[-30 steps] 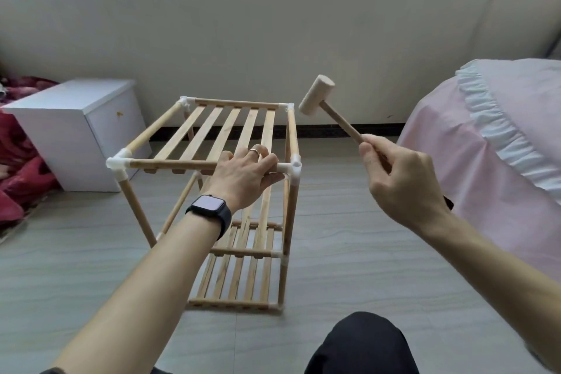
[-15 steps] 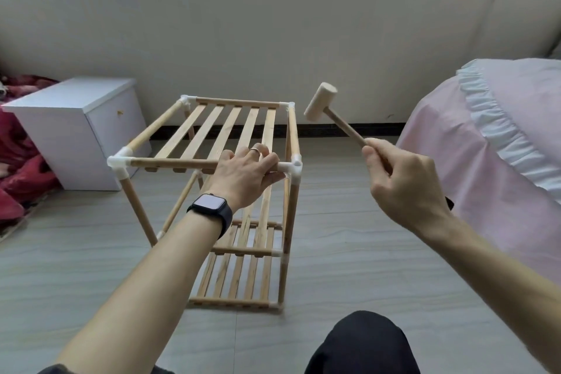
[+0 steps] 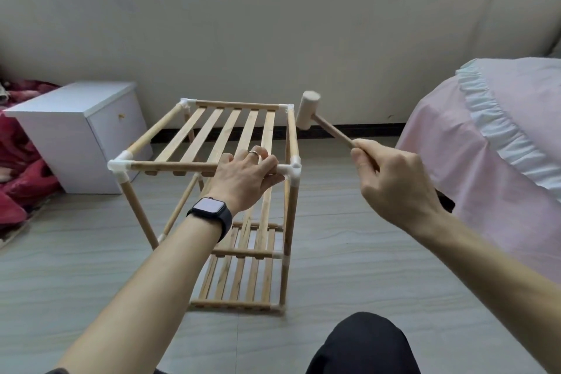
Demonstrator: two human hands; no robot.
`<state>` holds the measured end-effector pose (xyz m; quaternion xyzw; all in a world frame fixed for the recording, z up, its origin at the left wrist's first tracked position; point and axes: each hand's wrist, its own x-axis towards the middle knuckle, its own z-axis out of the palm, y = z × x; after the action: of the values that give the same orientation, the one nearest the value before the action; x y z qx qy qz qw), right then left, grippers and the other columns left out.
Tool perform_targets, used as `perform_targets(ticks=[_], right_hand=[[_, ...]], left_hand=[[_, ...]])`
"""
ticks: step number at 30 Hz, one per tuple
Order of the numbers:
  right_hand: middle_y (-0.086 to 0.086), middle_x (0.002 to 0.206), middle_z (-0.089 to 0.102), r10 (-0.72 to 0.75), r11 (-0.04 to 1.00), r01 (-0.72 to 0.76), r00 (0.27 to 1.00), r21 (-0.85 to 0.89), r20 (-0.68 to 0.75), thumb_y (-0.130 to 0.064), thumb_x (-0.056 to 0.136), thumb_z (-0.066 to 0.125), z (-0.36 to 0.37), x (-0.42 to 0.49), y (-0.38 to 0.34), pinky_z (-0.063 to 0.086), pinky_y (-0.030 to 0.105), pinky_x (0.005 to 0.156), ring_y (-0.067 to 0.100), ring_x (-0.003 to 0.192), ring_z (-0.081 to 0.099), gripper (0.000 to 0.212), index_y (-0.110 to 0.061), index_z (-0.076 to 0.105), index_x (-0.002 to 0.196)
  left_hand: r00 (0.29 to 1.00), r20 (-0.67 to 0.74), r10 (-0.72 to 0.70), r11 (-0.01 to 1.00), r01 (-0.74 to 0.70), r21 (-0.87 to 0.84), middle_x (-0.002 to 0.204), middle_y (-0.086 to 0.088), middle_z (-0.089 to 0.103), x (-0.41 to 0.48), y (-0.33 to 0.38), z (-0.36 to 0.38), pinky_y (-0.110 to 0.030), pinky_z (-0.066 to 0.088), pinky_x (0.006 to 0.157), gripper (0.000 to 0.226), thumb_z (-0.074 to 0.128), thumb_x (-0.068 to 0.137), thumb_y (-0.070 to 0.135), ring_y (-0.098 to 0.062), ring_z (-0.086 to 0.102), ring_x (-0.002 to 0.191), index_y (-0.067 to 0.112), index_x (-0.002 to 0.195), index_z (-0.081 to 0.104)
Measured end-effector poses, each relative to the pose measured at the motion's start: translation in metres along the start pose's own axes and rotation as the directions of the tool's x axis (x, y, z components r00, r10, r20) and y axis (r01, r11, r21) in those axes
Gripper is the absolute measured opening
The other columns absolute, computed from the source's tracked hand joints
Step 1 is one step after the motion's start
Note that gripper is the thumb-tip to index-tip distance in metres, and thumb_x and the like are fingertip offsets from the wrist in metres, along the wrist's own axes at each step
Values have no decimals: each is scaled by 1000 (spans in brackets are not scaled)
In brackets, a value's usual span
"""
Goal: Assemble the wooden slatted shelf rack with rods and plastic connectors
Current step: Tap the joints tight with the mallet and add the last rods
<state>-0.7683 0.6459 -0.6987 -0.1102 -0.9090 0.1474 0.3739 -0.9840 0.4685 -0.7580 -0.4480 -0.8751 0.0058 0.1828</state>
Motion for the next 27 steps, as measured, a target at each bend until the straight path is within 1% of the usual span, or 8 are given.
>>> perform_targets(ticks=[5, 9, 12, 15, 18, 20, 24, 27], right_hand=[[-13, 55, 55, 55, 992, -24, 968, -127, 245, -33, 101, 55, 7, -7, -3, 33, 24, 45, 8, 50, 52, 22, -26, 74, 93], [-13, 68, 70, 272, 936, -308, 940, 170, 204, -33, 98, 56, 5, 15, 5, 40, 20, 57, 1, 64, 59, 18, -43, 64, 111], [-1, 88, 77, 298, 676, -434, 900, 596, 317, -19, 98, 61, 9, 29, -1, 43, 23, 52, 5, 49, 50, 17, -32, 62, 110], [3, 84, 75, 282, 418, -364, 923, 832, 262, -32, 96, 65, 11, 49, -9, 47, 23, 51, 13, 56, 56, 17, -19, 72, 105], [-8, 54, 59, 317, 727, -181, 944, 662, -91, -50, 101, 55, 24, 68, -20, 46, 22, 47, 9, 45, 56, 34, -18, 65, 93], [-8, 52, 56, 214, 879, -96, 955, 467, -207, -41, 108, 44, 36, 78, -32, 46, 22, 45, 8, 41, 58, 33, -16, 58, 90], [-19, 62, 47, 26, 957, 63, 953, 282, -303, -22, 110, 37, 44, 113, -54, 35, 16, 50, -1, 44, 47, 30, -3, 57, 99], [-14, 61, 48, 9, 966, 94, 919, 239, -395, -21, 110, 36, 52, 126, -57, 34, 16, 47, 1, 43, 46, 30, -1, 56, 100]], left_hand=[[1000, 0, 0, 1000, 0, -3, 124, -1, 50, 1, 0, 0, -47, 42, 93, 33, 20, 101, 63, -22, 51, 110, 37, 113, 35], [1000, -25, 0, 1000, 0, 2, 125, -1, 49, 0, -2, 4, -46, 42, 90, 37, 18, 98, 65, -22, 51, 109, 37, 113, 35], [999, -41, 21, 999, -23, -45, 134, 0, 45, 1, -6, 7, -44, 40, 96, 40, 25, 97, 68, -21, 46, 118, 40, 123, 37], [999, -52, -13, 987, 5, -161, 145, 0, 40, -5, -17, 4, -51, 29, 108, 53, 26, 93, 76, -25, 33, 137, 46, 136, 35], [990, -28, -136, 985, 132, -109, 144, 1, 44, -18, -37, 5, -57, 28, 109, 57, 16, 90, 80, -27, 35, 137, 50, 132, 40], [987, -34, -156, 985, 153, -81, 140, 3, 48, -23, -43, 6, -53, 31, 104, 57, 13, 89, 81, -25, 43, 130, 48, 121, 47], [985, -74, -156, 985, 150, -82, 134, 3, 52, -22, -37, 9, -49, 34, 97, 58, 12, 89, 81, -25, 49, 123, 42, 106, 52], [981, -112, -158, 986, 149, -81, 133, 2, 53, -22, -39, 13, -51, 35, 97, 57, 14, 90, 80, -26, 51, 120, 41, 105, 53]])
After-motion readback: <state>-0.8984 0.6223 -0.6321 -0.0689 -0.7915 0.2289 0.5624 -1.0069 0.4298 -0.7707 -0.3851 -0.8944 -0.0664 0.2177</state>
